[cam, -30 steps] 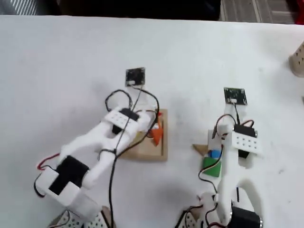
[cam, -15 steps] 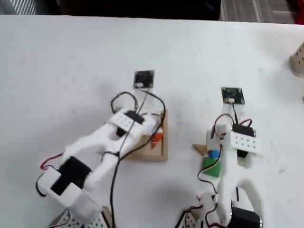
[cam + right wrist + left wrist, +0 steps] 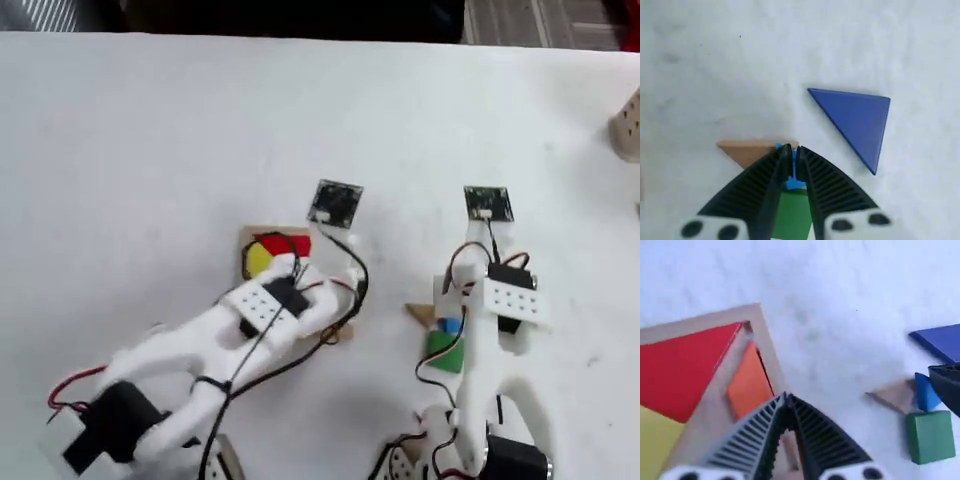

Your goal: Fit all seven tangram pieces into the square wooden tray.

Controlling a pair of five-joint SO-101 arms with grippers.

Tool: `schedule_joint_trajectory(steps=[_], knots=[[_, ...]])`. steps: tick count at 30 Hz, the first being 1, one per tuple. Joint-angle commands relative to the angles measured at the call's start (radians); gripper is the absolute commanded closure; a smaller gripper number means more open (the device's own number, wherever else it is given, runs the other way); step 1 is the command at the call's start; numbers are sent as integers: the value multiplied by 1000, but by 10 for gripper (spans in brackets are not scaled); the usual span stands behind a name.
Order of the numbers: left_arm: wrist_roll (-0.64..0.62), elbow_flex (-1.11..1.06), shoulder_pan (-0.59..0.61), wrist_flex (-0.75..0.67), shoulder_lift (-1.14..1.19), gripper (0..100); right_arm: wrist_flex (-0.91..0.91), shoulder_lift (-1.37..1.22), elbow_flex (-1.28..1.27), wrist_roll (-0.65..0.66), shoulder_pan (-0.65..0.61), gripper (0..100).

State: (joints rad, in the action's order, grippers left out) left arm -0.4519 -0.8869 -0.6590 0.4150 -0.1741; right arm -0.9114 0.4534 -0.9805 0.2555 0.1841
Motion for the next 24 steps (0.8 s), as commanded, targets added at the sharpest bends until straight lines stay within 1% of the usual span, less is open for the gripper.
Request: schedule_joint_trajectory(steps=[1, 4, 10, 16, 19, 24], knots=[[11, 9, -10, -31, 38, 976, 16, 10, 6, 12, -13, 980], [11, 37, -7, -25, 81, 976, 16, 10, 5, 12, -13, 980], [3, 106, 50, 25, 151, 976, 16, 10, 5, 11, -13, 980], [-3, 176, 73, 84, 208, 976, 16, 10, 5, 11, -13, 980], [-34, 180, 73, 86, 216, 976, 16, 10, 5, 11, -13, 980], [-32, 178, 73, 81, 209, 976, 16, 10, 5, 11, -13, 980]])
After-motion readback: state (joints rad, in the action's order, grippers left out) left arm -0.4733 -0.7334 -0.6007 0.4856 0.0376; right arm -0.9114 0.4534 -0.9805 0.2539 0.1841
